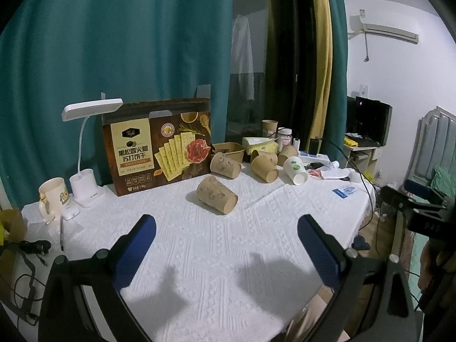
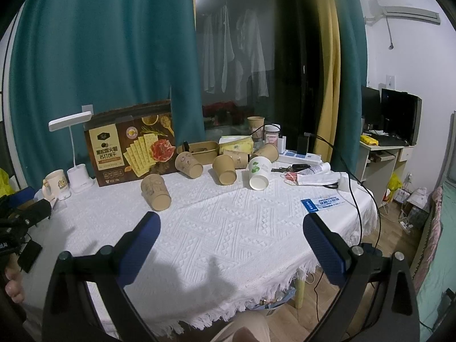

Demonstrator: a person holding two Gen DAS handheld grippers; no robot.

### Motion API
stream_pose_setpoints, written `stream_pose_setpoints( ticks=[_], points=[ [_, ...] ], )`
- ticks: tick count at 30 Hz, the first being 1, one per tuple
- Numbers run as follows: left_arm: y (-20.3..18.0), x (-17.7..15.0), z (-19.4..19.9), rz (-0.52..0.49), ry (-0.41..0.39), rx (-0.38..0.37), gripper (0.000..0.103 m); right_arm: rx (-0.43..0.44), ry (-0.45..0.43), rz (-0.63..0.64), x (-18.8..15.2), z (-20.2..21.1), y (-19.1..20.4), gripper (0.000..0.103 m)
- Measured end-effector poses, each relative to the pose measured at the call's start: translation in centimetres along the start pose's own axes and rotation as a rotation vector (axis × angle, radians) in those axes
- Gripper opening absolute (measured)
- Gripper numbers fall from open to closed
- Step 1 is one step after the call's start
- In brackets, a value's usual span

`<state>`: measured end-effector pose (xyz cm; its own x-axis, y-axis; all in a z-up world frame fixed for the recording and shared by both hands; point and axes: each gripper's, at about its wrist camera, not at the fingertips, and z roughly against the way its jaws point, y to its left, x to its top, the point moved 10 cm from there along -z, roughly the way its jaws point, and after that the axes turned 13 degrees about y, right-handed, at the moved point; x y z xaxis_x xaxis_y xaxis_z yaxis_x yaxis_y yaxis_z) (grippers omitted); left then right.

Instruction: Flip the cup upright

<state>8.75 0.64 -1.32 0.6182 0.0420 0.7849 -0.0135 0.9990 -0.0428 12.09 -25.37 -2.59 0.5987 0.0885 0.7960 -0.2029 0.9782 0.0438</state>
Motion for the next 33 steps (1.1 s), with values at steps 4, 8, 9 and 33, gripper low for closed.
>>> stream_pose_setpoints(
  ticks=[4, 8, 9, 33],
  points=[
    [-0.05, -0.01, 0.03, 0.0, -0.003, 0.0, 0.1, -0.001, 0.0, 0.0, 0.14, 0.1, -0.05, 0.1],
    [-0.15, -0.14, 0.03, -0.001, -0.005, 0.0, 0.1, -0.001, 0.001, 0.004, 0.07, 0.15, -0.08, 0.1],
    [-0.17, -0.13, 0.02, 0.0, -0.005, 0.001, 0.1, -0.001, 0.001, 0.004, 0.11, 0.17, -0.1, 0.1],
    [-0.94, -0.02, 0.37, -0.002, -0.028, -0.013, 0.1, -0.002, -0.003, 0.003, 0.23, 0.33, -0.16, 0.1]
  ],
)
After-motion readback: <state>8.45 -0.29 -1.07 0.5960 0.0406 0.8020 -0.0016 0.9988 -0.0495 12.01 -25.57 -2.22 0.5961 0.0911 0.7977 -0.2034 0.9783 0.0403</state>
